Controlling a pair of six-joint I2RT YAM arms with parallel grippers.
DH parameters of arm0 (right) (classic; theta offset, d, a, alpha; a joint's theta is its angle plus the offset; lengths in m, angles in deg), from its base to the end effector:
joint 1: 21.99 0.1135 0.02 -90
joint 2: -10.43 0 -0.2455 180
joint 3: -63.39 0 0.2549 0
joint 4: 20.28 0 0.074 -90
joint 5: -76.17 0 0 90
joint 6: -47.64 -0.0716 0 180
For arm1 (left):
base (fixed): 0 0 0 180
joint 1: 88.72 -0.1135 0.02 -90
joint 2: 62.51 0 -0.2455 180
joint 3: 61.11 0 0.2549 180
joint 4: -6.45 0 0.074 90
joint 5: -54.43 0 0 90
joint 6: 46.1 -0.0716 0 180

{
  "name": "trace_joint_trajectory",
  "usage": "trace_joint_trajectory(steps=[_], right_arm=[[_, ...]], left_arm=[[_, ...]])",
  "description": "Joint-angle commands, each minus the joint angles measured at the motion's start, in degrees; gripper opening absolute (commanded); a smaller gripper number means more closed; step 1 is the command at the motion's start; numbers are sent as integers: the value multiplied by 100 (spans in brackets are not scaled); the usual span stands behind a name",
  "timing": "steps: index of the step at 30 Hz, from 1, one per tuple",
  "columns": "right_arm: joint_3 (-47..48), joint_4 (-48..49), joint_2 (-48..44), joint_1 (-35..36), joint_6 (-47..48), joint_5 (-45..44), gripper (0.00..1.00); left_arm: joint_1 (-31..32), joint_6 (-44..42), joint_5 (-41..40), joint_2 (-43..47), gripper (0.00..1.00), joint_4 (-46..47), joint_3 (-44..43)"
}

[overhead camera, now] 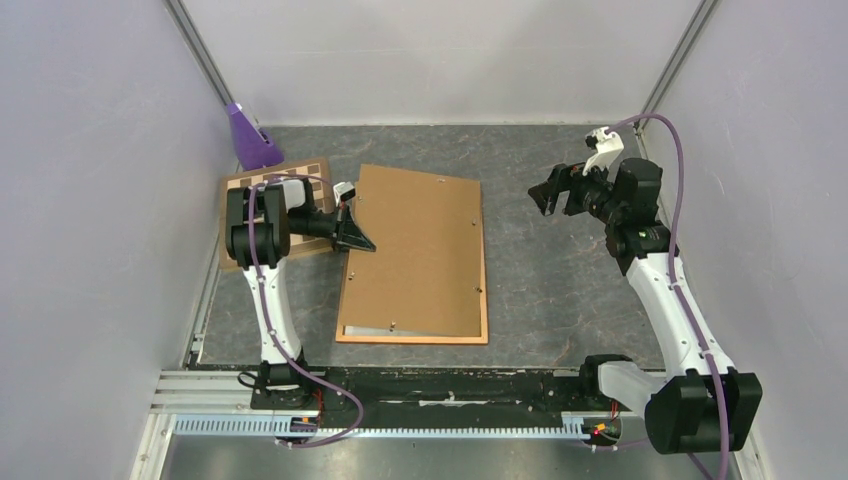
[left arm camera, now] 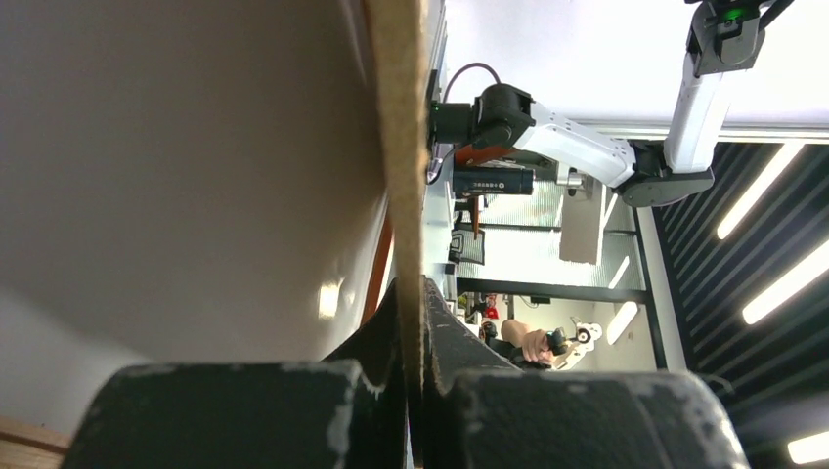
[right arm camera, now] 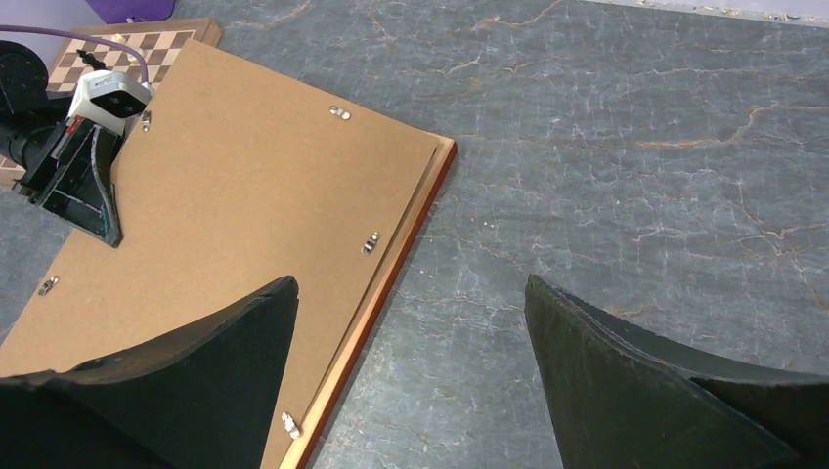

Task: Put the photo into the frame
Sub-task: Adjust the photo frame item on the photo frame.

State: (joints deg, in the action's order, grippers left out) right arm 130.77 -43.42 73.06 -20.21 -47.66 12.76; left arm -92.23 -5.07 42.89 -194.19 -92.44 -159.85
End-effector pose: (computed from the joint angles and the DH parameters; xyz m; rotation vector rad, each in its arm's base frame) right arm 0.2910 0.0411 0.3091 -0.2602 1.8718 0.5223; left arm 0.3419 -0.0493 0.0924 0.2223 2.3510 -2.0318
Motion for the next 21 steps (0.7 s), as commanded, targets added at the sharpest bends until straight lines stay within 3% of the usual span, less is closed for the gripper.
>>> trace_joint_trajectory(steps=[1, 10, 15, 21], right_arm=[[-32, 317, -99, 35, 70, -88, 89], [-98, 304, -176, 51, 89, -127, 89], [-120, 303, -203, 66, 95, -145, 89], [-136, 310, -222, 60, 90, -145, 89]], left_arm=[[34, -475, 503, 105, 2, -900, -145], [-110, -524, 461, 110, 3, -903, 8], [-157, -586, 472, 90, 15, -898, 66], [-159, -569, 532, -43, 13, -901, 82]])
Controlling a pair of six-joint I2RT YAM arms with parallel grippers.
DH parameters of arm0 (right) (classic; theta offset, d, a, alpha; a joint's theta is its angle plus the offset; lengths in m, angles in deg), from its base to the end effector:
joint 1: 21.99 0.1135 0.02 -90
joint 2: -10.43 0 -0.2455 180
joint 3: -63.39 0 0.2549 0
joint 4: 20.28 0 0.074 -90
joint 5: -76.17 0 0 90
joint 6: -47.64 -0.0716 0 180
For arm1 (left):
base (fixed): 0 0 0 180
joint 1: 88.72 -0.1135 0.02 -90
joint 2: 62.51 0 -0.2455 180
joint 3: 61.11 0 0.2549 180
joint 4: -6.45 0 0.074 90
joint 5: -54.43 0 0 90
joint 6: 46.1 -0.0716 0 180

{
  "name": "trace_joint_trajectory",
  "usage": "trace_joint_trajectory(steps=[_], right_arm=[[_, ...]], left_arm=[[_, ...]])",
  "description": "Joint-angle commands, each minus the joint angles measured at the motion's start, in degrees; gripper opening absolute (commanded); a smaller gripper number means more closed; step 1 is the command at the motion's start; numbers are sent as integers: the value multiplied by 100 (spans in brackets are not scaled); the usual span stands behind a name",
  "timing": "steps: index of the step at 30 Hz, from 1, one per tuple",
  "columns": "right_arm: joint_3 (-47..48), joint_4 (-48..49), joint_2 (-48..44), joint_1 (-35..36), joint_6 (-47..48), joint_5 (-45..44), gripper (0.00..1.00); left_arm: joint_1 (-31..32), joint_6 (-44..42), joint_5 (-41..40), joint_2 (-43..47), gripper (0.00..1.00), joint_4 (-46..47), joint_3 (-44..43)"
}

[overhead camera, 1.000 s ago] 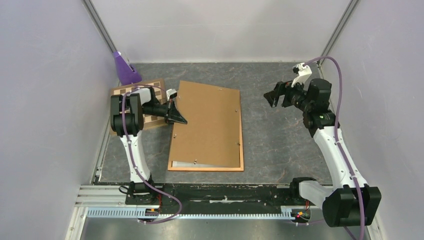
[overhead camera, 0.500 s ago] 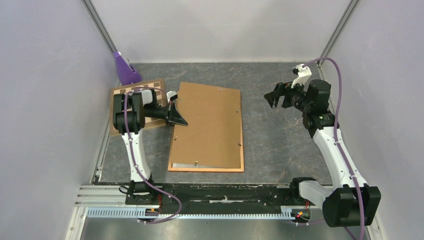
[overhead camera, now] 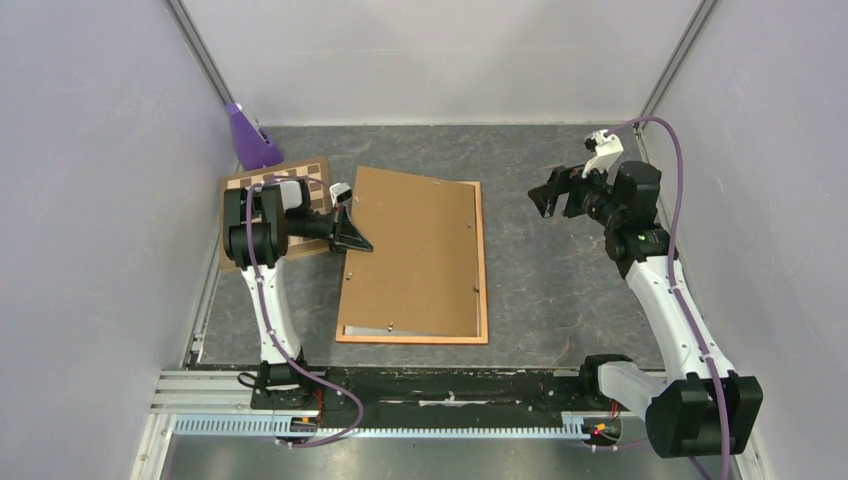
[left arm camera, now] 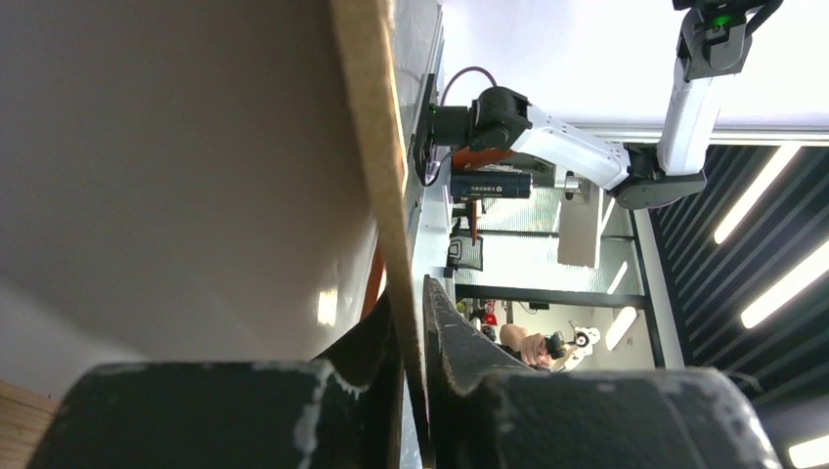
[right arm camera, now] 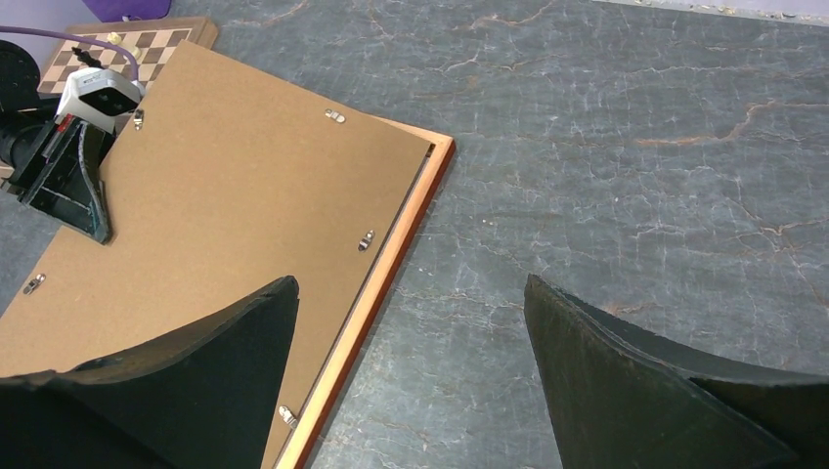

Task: Put the photo into the frame
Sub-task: Adjust the photo frame item on the photo frame.

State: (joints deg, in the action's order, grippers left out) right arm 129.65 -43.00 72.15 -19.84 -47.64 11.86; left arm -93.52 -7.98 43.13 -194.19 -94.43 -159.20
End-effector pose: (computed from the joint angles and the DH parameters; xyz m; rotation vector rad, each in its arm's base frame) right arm 0.2880 0.0419 0.3067 -0.2565 1.8698 0.5111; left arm 0.3386 -0.0420 0.0930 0.2043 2.3315 -2.0321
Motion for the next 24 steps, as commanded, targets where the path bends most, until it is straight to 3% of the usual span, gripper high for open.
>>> trace_joint_trajectory(steps=[1, 7, 24], right_arm=[[-26, 271, -146, 30, 84, -62, 89], [-44, 269, -151, 22, 87, -89, 89], [-44, 258, -159, 22, 84, -114, 89]], left_arm=[[-29, -287, 527, -82, 10, -699, 18], [-29, -250, 605, -224, 3, -703, 35], [4, -253, 622, -352, 3, -703, 97]])
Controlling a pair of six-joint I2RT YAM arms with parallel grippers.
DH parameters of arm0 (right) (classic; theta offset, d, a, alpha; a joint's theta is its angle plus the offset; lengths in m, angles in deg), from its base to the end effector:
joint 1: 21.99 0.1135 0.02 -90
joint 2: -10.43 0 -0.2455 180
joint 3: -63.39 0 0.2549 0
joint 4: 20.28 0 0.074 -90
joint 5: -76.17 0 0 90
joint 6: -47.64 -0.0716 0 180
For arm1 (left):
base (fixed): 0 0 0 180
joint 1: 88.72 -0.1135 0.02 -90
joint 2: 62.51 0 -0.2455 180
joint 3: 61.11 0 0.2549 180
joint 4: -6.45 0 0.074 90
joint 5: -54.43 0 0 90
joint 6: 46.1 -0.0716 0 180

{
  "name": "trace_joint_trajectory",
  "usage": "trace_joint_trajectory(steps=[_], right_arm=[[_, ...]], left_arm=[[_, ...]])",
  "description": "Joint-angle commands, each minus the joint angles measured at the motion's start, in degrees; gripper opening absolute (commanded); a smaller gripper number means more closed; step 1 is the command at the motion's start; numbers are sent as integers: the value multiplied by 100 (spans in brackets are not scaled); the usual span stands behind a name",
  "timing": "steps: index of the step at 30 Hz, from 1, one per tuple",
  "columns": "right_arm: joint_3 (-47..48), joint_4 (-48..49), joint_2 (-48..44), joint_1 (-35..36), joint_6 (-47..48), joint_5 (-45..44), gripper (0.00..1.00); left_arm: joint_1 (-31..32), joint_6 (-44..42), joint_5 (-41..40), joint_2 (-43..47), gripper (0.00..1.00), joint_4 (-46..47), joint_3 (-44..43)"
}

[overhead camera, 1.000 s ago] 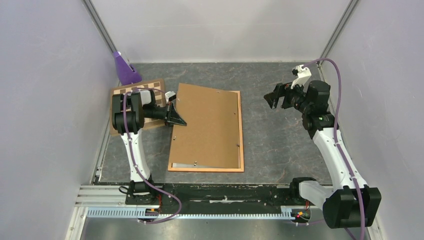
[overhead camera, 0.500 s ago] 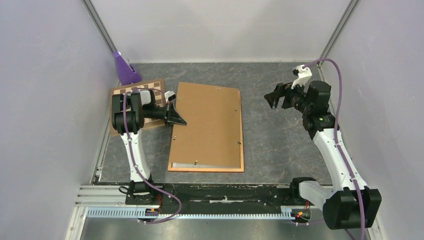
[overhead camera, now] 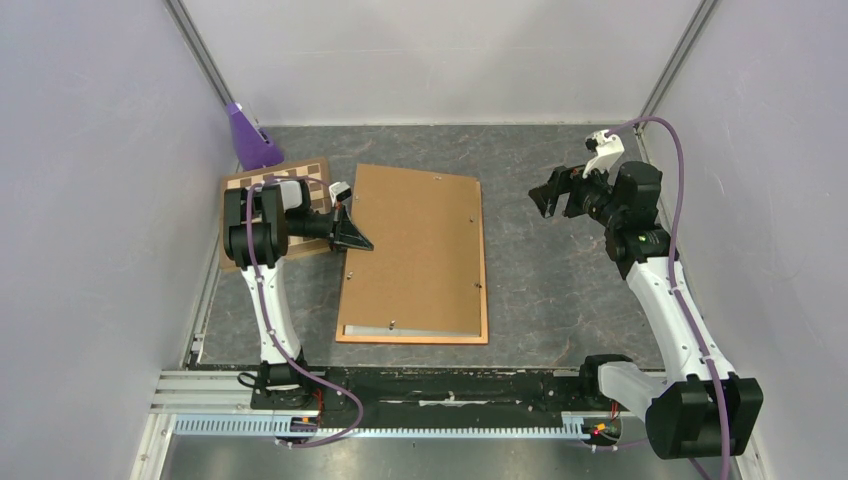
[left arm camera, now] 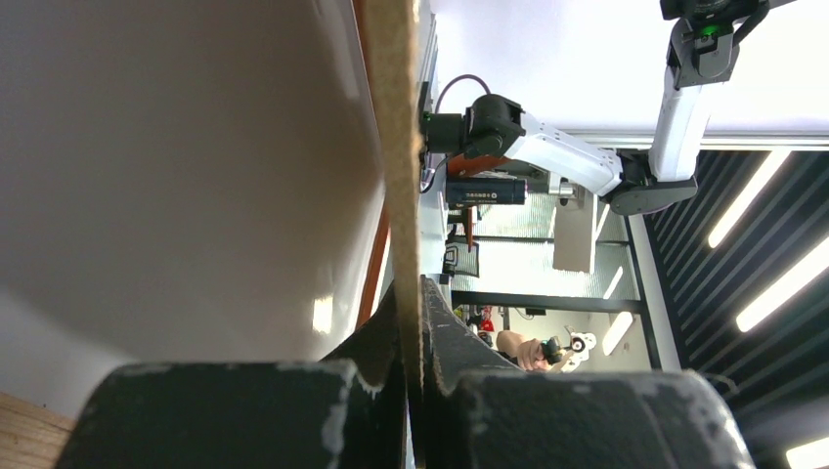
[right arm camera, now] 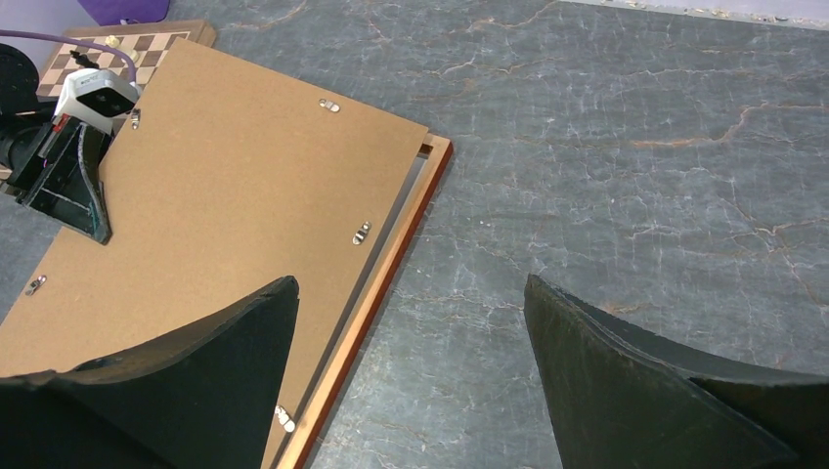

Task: Put the photo into the frame
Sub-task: Adjust the photo frame item on the photo frame.

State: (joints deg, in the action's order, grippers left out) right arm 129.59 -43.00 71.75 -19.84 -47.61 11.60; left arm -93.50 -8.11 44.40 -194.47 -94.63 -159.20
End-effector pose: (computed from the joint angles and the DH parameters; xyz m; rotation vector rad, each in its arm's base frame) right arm 0.2868 0.0415 0.3081 -0.2550 1.8644 0.5054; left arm 0.3394 -0.0424 0.0928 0.1811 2.3110 -2.0465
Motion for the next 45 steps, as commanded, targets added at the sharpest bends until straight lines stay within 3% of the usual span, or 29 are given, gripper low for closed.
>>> trace_joint_trajectory(steps=[1, 35, 45], right_arm=[[-37, 259, -120, 25, 78, -89, 89], [11, 226, -97, 30, 39, -52, 89], [107, 157, -21, 24, 90, -104, 89]], left_arm=[[4, -247, 494, -330, 3, -679, 95], [4, -414, 469, -876, 9, -678, 150], [-13, -308, 433, -447, 8, -678, 40]])
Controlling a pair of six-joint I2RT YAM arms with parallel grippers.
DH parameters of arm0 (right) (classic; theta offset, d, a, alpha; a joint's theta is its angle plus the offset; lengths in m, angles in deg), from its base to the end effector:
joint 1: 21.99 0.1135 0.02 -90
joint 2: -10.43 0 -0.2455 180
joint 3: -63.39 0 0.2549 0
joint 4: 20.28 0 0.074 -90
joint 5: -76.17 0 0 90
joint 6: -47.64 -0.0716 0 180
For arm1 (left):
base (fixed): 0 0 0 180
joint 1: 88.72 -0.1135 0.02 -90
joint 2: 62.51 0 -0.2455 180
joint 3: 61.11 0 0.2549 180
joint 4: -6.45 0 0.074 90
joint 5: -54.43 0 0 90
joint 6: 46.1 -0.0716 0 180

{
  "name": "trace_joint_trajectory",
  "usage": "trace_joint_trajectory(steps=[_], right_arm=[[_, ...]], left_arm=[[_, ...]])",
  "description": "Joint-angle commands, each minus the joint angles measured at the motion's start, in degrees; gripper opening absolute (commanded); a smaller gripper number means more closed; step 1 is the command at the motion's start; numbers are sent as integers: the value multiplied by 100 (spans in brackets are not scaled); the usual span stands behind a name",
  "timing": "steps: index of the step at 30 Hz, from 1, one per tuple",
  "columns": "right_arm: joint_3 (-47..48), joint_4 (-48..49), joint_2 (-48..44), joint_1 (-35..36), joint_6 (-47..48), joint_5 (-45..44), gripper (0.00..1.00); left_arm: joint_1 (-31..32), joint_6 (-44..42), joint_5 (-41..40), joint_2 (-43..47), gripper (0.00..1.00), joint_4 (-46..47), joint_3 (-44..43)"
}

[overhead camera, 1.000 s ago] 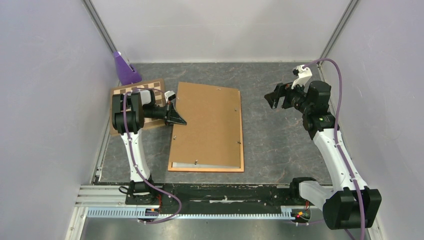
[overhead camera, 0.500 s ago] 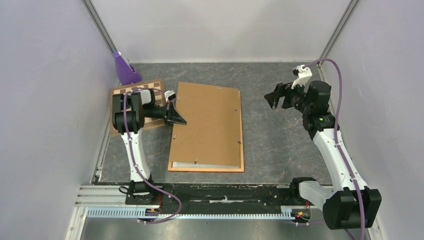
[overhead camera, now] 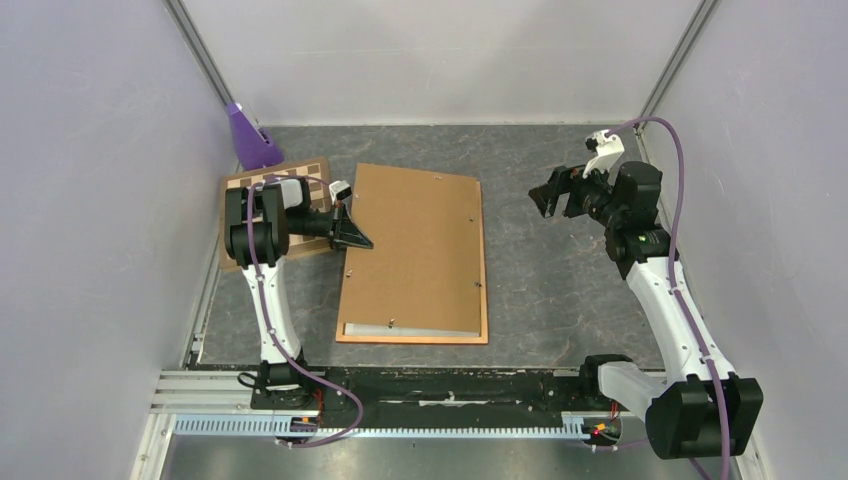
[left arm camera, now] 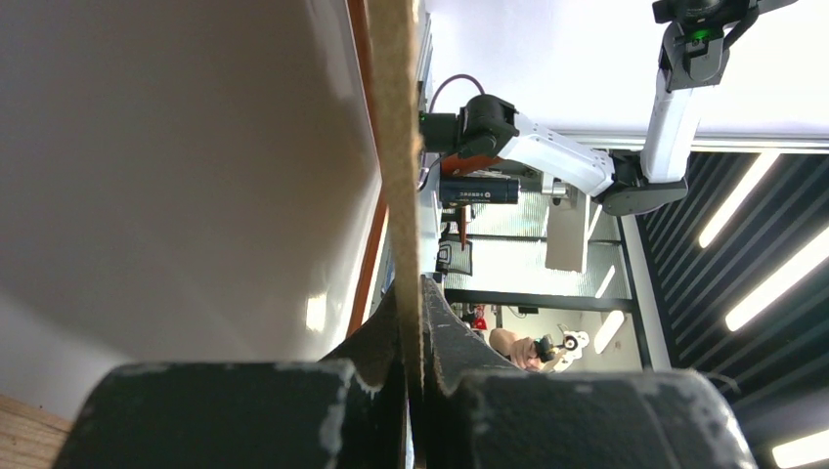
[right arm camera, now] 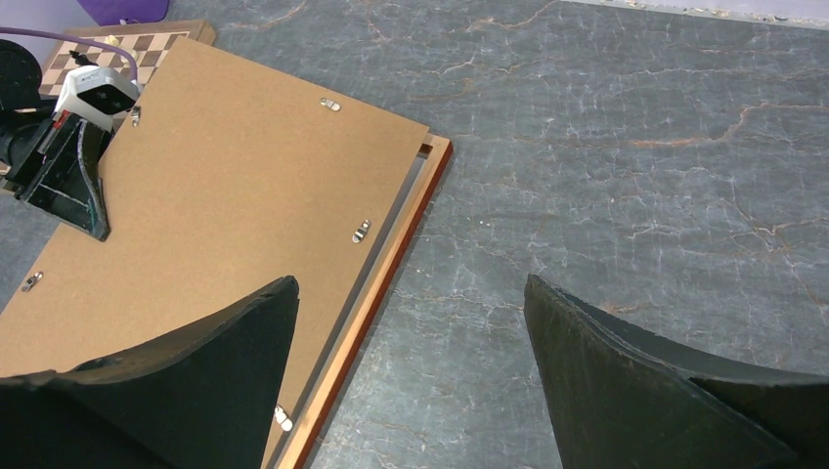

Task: Put the photo into the frame
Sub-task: Adjust the photo frame item on the photo frame.

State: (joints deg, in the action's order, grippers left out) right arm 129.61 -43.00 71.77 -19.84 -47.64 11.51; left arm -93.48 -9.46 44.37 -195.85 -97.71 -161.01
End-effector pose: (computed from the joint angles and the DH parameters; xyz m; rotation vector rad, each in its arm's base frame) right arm 0.2869 0.0414 0.3081 -0.2534 1.8647 0.5043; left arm 0.3420 -0.0423 0.0933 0.1627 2.3205 -2.0661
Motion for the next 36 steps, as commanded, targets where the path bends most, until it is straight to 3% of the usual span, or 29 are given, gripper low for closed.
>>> trace_joint_trajectory(steps=[1, 15, 18, 22, 23, 26, 36], right_arm=[[127, 134, -25, 26, 109, -98, 89], [241, 10, -40, 24, 160, -175, 89], [289, -34, -25, 23, 211, -243, 89], [286, -59, -66, 23, 239, -291, 89], [273, -61, -83, 29, 249, -309, 89], [243, -57, -147, 23, 264, -305, 89], [163, -6, -214, 24, 199, -189, 89]], left_arm=[[-17, -137, 439, -240, 8, -369, 213], [-26, 847, 145, 695, 8, -152, -160], [1, 2276, -210, 1205, 8, 1058, 9], [33, 5912, -1558, 2788, 8, 5045, 1358], [67, 6105, -1643, 2973, 9, 5275, 1452], [124, 5815, -1530, 2875, 8, 4717, 1129], [222, 6769, -1244, 2746, 3, 5549, 1730]])
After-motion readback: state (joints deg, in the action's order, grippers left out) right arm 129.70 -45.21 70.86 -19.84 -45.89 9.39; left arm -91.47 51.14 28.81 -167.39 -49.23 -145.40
